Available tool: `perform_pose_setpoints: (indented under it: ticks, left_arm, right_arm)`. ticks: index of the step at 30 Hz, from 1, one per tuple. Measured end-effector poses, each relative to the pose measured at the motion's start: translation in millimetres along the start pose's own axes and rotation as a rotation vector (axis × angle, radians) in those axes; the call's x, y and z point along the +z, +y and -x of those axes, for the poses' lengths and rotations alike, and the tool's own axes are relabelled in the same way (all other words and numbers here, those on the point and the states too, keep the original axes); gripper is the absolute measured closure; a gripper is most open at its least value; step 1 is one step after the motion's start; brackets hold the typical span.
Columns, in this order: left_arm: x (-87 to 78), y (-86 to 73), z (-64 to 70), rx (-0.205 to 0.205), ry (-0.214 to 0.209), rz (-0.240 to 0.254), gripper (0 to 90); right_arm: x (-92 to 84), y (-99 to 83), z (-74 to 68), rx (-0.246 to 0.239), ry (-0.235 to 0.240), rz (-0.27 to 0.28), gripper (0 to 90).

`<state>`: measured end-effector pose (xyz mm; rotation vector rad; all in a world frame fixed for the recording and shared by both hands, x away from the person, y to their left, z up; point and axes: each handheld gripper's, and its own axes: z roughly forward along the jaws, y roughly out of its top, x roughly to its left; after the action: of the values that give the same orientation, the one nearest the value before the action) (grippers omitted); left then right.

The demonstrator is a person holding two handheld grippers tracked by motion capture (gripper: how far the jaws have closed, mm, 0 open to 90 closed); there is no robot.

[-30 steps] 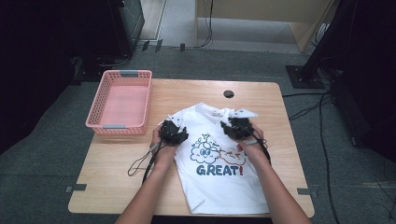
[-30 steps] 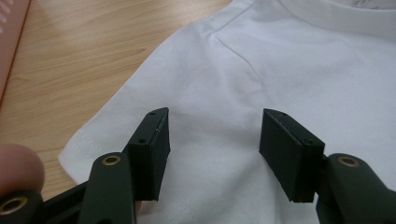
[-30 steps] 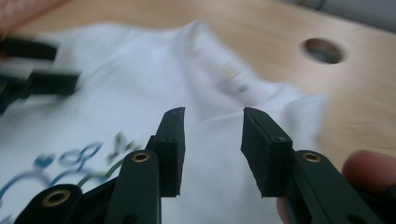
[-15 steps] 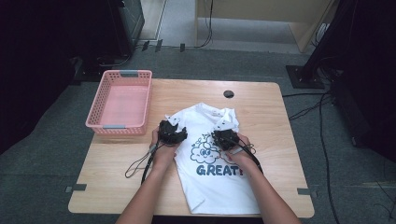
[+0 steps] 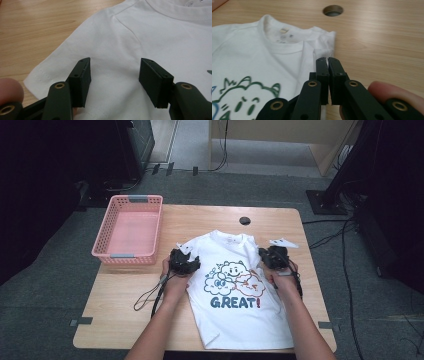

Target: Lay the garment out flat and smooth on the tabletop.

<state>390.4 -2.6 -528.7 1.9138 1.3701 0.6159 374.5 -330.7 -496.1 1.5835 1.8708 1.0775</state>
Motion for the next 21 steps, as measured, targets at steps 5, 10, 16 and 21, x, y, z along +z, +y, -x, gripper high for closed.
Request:
perform_pose_setpoints:
  ticks: [5,10,16,21]
  left_arm:
    - [0.2,0.2,-0.3,0.0,0.0,0.0,43.8]
    - [0.2,0.2,-0.3,0.0,0.0,0.0,43.7]
    - [0.3,0.2,-0.3,0.0,0.0,0.001,43.8]
    - [0.3,0.2,-0.2,-0.001,0.0,0.001,43.7]
  right_arm:
    - [-7.2,-1.3,32.1,0.067,-0.051,0.004,88.6]
    - [-9.1,-5.9,55.9,0.134,-0.11,-0.009,88.6]
    - [-7.7,-9.2,82.9,0.217,-0.237,-0.038,88.1]
    - [-10.1,-4.0,86.8,0.266,-0.322,-0.016,80.2]
